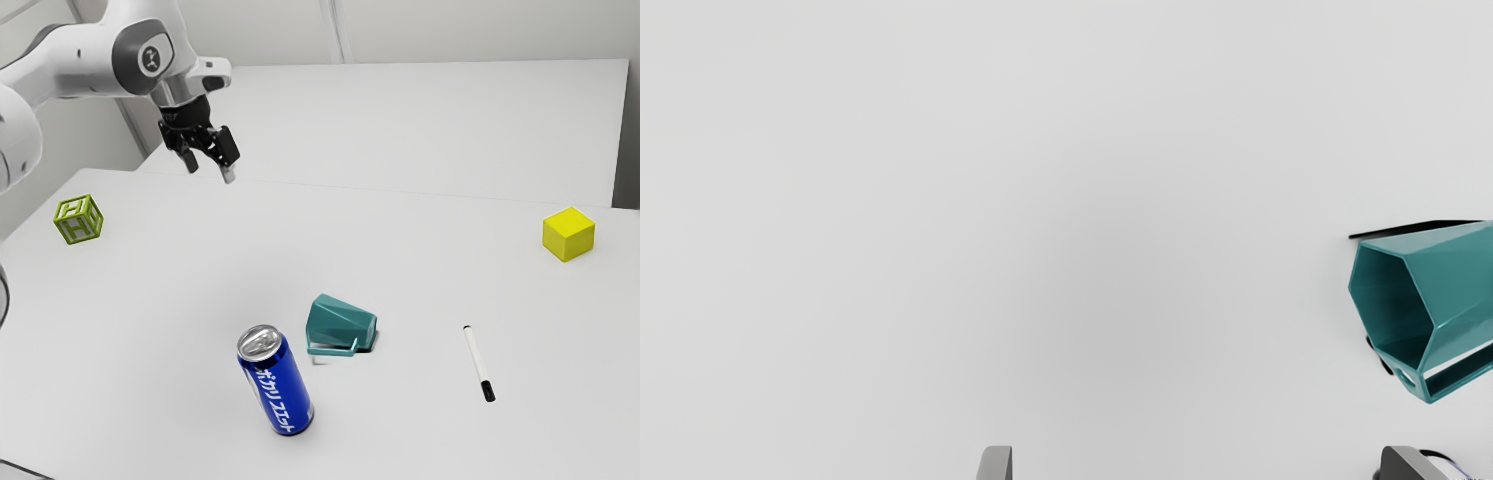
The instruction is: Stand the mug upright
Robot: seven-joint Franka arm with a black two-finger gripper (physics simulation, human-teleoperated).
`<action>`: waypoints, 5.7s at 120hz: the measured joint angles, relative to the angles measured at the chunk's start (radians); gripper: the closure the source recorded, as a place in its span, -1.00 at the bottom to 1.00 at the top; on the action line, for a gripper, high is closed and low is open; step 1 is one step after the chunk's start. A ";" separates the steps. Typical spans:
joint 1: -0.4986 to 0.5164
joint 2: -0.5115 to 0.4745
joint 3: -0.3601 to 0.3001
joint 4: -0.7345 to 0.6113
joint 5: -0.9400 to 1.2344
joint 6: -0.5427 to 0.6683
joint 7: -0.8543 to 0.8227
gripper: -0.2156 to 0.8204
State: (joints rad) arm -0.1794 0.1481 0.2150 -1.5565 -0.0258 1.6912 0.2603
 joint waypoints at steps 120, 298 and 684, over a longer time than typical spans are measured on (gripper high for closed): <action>-0.022 0.069 0.069 -0.522 -0.955 0.136 0.066 -0.54; -0.126 0.112 0.037 -0.511 -1.026 0.222 0.252 0.52; 0.070 -0.078 -0.256 -0.216 0.066 0.311 -0.244 -0.56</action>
State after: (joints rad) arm -0.1093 0.0706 -0.0406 -1.7724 0.0404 2.0025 0.0162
